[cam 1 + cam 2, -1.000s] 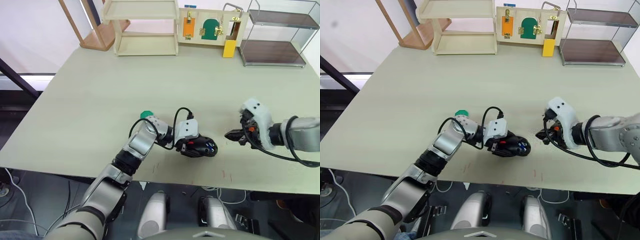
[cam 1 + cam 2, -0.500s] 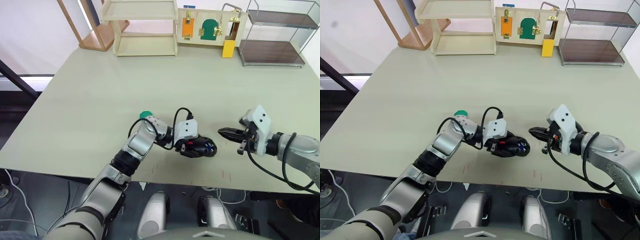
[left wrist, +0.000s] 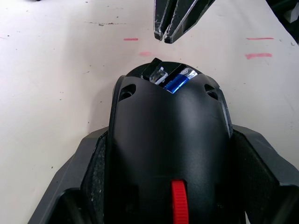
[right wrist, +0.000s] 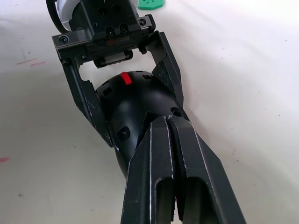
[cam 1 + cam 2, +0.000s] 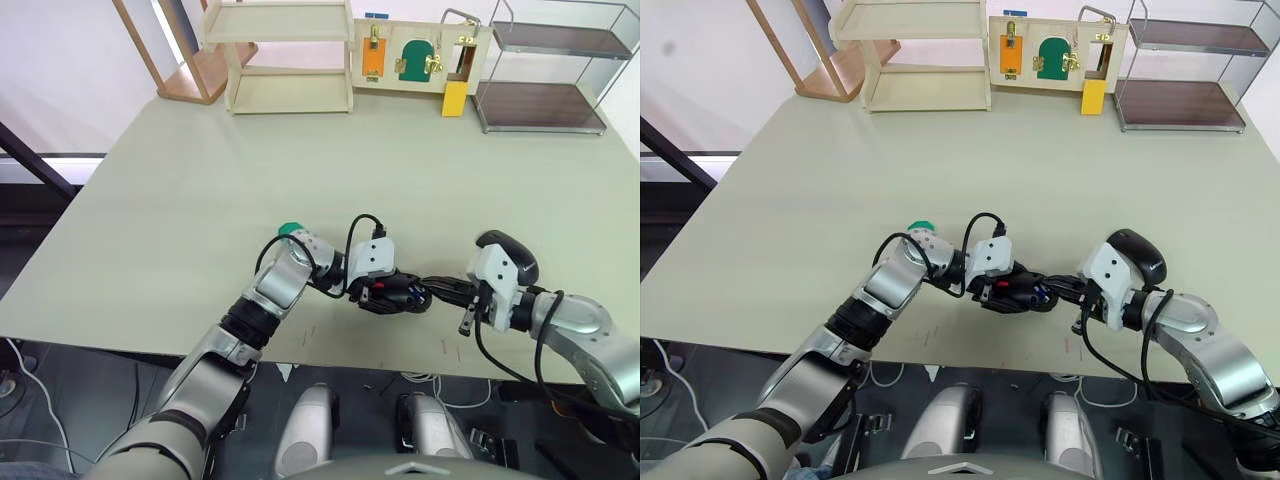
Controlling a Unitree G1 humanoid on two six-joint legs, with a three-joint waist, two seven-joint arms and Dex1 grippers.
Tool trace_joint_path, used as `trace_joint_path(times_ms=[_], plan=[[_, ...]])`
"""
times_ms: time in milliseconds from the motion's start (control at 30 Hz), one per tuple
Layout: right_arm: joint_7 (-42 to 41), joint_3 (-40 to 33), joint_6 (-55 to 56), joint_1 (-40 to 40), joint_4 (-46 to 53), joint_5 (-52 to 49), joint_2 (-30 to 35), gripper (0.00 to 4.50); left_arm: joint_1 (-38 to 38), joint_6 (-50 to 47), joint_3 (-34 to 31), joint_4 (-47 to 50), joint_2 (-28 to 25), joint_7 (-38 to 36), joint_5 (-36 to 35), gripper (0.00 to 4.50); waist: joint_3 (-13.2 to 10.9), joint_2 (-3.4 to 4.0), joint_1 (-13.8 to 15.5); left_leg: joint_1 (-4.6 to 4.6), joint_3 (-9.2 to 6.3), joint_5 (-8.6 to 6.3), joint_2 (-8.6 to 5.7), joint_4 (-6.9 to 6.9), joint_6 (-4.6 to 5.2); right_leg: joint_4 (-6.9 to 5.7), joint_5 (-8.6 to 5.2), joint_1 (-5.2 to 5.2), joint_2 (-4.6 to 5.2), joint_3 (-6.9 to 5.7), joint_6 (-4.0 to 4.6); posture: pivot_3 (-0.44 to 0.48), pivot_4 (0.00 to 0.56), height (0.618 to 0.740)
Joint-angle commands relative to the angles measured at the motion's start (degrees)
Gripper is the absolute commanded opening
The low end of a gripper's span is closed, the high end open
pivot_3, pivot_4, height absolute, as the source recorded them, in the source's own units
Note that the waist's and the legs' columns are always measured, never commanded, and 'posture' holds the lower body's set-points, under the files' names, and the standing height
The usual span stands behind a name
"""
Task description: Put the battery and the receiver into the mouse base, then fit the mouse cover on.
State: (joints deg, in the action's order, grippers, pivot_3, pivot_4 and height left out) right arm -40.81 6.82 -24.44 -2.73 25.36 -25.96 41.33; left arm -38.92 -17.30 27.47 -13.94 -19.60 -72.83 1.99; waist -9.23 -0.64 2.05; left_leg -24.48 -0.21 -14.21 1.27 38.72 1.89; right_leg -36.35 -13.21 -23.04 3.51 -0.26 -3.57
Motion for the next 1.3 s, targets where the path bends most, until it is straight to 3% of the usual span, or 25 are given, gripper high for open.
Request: trace_joint_path(times_ms=[33,500,1300], plan=[[-0.61,0.06,1.9,-0.12,0.19,1.89,-1.16,0.07,2.01,-2.16,4.53,-3.38,-1.07,-1.72,2.42,2.97,0.0,0.0,0.0,0.02,0.0,0.0,0.0,0.0,0.0,-0.04,-0.01,0.0,0.0,0.0,0.01,0.0,0.15,0.74],[-1.41,0.65,2.88,-2.04,-3.0,6.1,-6.11,0.07,2.19,-2.65,4.76,-2.82,-1.14,-1.68,2.36,2.97,0.0,0.0,-0.09,0.35,0.13,0.0,0.01,0.0,0.0,-0.41,-0.08,0.06,-0.04,0.18,0.12,0.0,0.15,0.74],[-1.96,3.36,1.46,0.13,-8.79,10.67,-8.24,0.07,2.27,-3.32,4.61,-1.99,-1.77,-1.9,2.06,2.97,0.4,-0.04,-1.26,0.79,0.09,0.0,0.01,0.0,0.0,-0.43,-0.25,0.46,-0.03,0.31,0.27,0.0,0.15,0.74]])
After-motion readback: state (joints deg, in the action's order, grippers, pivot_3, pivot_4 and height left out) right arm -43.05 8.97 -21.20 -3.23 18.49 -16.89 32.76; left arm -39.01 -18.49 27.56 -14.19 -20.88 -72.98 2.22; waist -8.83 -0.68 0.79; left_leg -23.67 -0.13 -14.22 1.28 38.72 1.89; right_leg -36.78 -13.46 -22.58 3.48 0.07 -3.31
